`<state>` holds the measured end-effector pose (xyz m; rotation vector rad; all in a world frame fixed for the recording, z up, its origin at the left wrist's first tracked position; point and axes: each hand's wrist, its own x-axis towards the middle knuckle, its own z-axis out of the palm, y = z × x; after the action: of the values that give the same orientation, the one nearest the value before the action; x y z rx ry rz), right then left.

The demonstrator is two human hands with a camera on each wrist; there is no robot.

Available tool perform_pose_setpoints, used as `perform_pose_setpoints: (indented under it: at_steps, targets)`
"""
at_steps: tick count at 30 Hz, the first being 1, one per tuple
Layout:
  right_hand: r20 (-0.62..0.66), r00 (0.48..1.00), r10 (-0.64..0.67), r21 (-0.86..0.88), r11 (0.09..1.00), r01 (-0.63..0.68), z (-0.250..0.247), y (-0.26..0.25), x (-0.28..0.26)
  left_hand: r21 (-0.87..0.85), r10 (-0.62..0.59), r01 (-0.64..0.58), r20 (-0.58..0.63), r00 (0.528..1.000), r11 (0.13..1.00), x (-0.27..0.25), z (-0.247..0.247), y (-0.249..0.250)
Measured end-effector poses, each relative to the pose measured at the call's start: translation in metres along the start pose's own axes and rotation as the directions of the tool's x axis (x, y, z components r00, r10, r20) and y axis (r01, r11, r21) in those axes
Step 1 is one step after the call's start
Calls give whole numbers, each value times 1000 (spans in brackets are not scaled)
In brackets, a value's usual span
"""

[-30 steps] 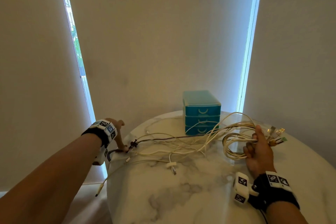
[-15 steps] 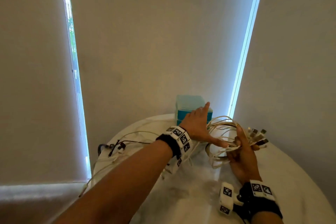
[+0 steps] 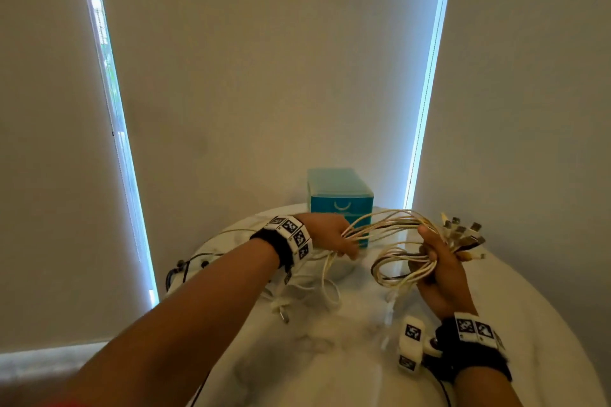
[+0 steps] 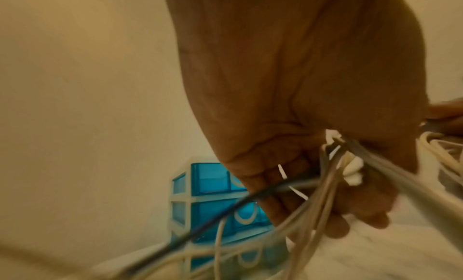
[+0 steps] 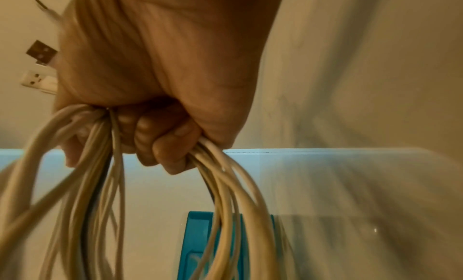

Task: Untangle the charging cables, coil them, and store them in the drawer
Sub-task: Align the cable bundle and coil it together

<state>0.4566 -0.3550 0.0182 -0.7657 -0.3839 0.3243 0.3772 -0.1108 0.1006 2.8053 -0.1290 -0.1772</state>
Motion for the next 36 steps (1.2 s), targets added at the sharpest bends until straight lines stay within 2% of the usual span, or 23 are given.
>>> perform_pose_setpoints:
  at_steps: [4,7,12,14,16,17,18,19,20,22,24,25,26,28,30,31,32,33,34,35,36]
  targets:
    - [-93,996,-14,172,985,30,-7,3,1,27,-91,90,49,995,996,-23,-4,-40]
    - [-174,985,7,169,985,23,-12,9,3,22,-182,182,26,983,983,-55,-12,-85]
    - [-158,986,52,116,993,-33,-1,24,14,-198,-250,236,-49,967,951,-103,-31,-149]
    - [-180,983,47,113,993,-27,10,28,14,-417,-251,201,-69,966,886,-118,-31,-162]
    - [-188,982,27,102,995,-8,16,31,13,-681,-256,151,-56,965,716,-133,-28,-167]
    - [-201,980,14,88,996,3,17,32,14,-730,-260,156,-31,965,665,-139,-26,-169]
    - [-200,980,6,77,997,10,17,33,14,-726,-269,184,-1,963,663,-143,-25,-169]
    - [-209,978,6,68,998,8,18,33,14,-676,-286,223,19,958,702,-147,-24,-168]
    - [-219,976,0,66,998,15,16,35,15,-569,-305,259,17,952,780,-149,-24,-168]
    - [-248,969,-14,68,997,32,21,34,12,-260,-325,301,-54,944,918,-150,-27,-170]
    - [-255,966,-33,44,998,45,31,30,6,-54,-320,315,-156,934,948,-149,-33,-178]
    - [-258,965,-43,22,998,51,37,26,3,43,-331,349,-233,914,936,-150,-37,-184]
    - [-250,966,-63,-11,998,62,43,23,-1,147,-339,403,-334,880,903,-154,-43,-189]
    - [-234,965,-116,-82,992,99,52,18,-3,308,-289,531,-577,764,790,-164,-53,-203]
    - [-208,964,-166,-144,980,138,61,16,-5,335,-160,577,-750,641,745,-175,-61,-217]
    - [-173,966,-192,-190,969,159,64,17,-5,326,-125,597,-798,589,733,-180,-63,-224]
    - [-128,970,-206,-252,953,169,65,19,-3,320,-166,638,-796,582,700,-185,-62,-231]
    - [-103,974,-202,-338,928,157,68,20,-5,307,-282,693,-750,598,652,-189,-56,-240]
    - [-80,980,-180,-409,903,133,68,22,-6,282,-441,747,-662,605,602,-193,-42,-253]
    - [-72,988,-134,-466,881,85,69,26,-9,249,-597,789,-539,594,561,-198,-24,-266]
    - [-46,997,-61,-510,860,29,70,30,-11,205,-704,817,-424,570,539,-201,-4,-282]
